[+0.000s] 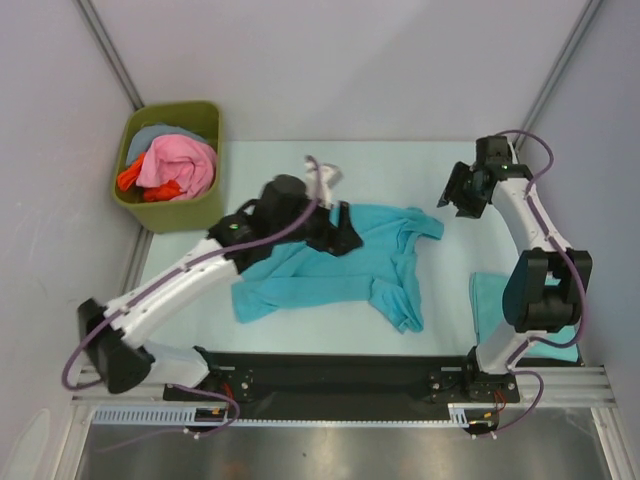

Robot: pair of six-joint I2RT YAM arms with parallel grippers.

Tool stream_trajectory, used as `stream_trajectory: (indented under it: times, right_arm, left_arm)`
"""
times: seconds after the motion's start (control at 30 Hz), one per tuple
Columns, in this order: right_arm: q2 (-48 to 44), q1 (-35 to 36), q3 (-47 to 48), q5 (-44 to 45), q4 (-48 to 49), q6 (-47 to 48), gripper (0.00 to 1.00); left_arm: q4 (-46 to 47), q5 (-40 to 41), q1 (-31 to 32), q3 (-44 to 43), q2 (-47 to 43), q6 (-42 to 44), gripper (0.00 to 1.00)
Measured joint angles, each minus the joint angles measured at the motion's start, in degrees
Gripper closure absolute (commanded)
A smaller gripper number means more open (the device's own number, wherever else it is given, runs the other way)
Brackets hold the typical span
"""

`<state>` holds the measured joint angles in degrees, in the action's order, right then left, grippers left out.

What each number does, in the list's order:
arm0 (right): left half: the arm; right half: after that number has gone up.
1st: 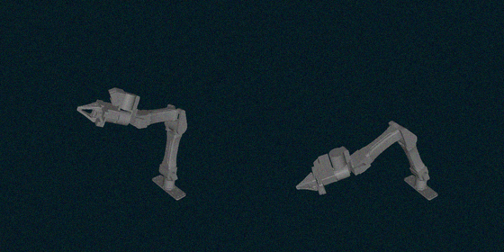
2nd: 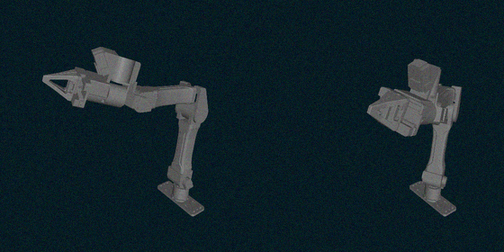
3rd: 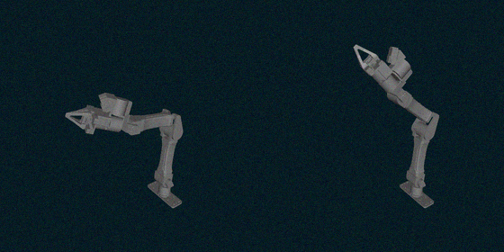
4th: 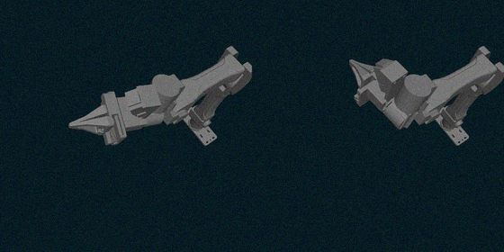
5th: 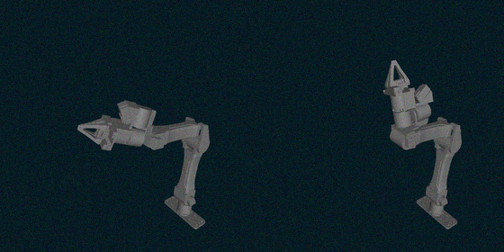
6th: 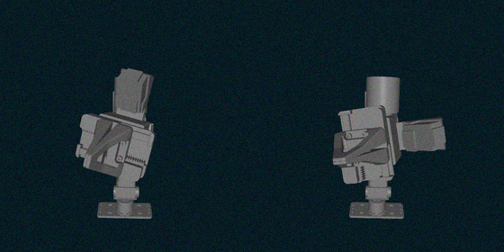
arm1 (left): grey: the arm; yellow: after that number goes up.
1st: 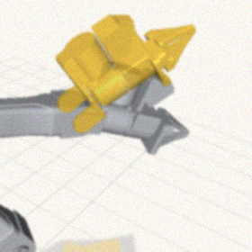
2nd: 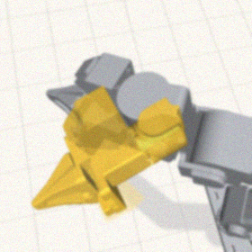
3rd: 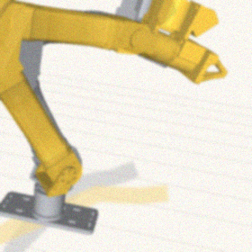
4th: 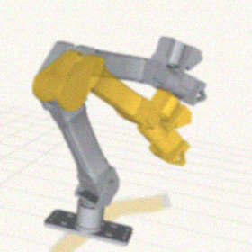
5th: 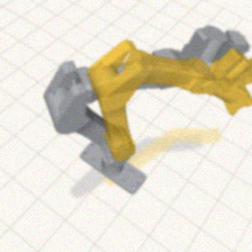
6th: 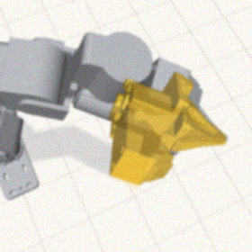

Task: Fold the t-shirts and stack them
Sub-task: Flatten the tshirt out

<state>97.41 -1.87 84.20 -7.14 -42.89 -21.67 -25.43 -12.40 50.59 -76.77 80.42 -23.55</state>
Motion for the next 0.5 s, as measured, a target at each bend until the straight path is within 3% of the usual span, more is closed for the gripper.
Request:
stream_trajectory:
  times: [0.13, 0.27, 0.37, 0.5]
  right_arm:
    - [-4.15, 8.39, -1.49, 2.62, -1.62, 0.92, 0.34]
    - [-6.43, 20.22, -5.86, 2.36, -1.2, 0.5, 0.3]
    - [-6.6, 21.29, -12.15, 1.53, -1.36, 0.5, 0.26]
    - [-6.6, 18.67, -19.08, -0.85, -2.16, 0.28, 0.26]
  left_arm:
    - [-3.28, 1.88, -11.8, 5.14, -7.91, -0.57, 0.18]
    - [-8.13, 8.92, -16.65, 6.45, -4.07, 0.7, 0.04]
    - [-9.92, 13.66, -17.68, 9.57, 1.53, 2.14, 0.04]
    - [-11.26, 13.7, -23.74, 16.61, 6.27, 3.52, 0.04]
